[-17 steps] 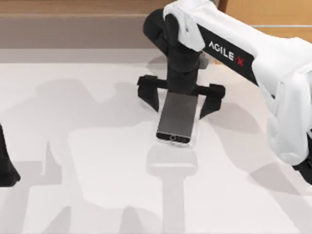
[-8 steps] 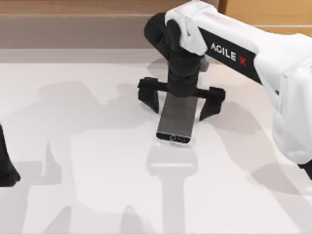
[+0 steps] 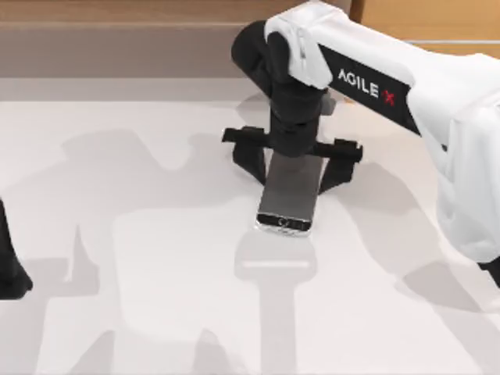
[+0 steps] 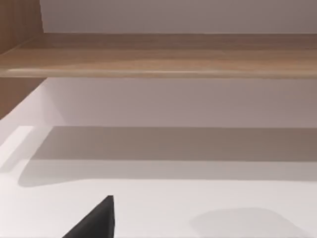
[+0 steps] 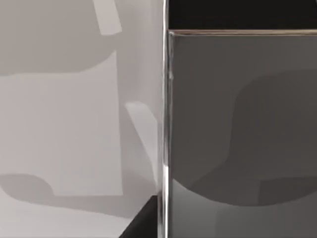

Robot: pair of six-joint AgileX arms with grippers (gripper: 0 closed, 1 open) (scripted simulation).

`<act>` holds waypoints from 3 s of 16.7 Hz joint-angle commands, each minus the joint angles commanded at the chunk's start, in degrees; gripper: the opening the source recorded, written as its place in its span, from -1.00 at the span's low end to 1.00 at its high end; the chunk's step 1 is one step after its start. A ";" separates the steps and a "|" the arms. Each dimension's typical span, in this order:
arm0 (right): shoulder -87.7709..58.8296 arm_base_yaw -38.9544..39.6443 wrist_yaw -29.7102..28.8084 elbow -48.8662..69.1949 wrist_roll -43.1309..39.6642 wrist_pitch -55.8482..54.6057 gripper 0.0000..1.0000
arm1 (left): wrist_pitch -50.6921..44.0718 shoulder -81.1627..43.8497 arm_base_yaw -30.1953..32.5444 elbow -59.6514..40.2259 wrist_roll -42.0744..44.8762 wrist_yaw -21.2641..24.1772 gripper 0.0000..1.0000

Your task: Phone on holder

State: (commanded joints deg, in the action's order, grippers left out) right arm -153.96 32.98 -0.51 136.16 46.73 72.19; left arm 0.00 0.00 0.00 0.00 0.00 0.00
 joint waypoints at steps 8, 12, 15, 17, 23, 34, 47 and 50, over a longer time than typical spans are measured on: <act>0.00 0.00 0.00 0.00 0.00 0.00 -1.00 | 0.00 0.00 0.00 0.00 0.00 0.00 1.00; 0.00 0.00 0.00 0.00 0.00 0.00 -1.00 | 0.00 0.00 0.00 0.00 0.00 0.00 1.00; 2.06 -0.20 -0.66 0.41 -0.34 1.77 -1.00 | 0.00 0.00 0.00 0.00 0.00 0.00 1.00; 2.09 -0.24 -0.68 1.81 -0.30 3.13 -1.00 | 0.00 0.00 0.00 0.00 0.00 0.00 1.00; 2.08 -0.23 -0.66 3.81 -0.26 5.22 -1.00 | 0.00 0.00 0.00 0.00 0.00 0.00 1.00; 28.47 -16.65 20.23 -8.89 -28.58 0.30 -1.00 | 0.00 0.00 0.00 0.00 0.00 0.00 1.00; 67.88 -45.71 44.25 -38.71 -95.75 -14.92 -1.00 | 0.00 0.00 0.00 0.00 0.00 0.00 1.00; 73.87 -51.15 49.15 -47.20 -100.86 -17.24 -1.00 | 0.00 0.00 0.00 0.00 0.00 0.00 1.00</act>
State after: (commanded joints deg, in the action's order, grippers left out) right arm -80.10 -18.17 48.63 88.96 -54.13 54.95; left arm 0.00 0.00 0.00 0.00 0.00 0.00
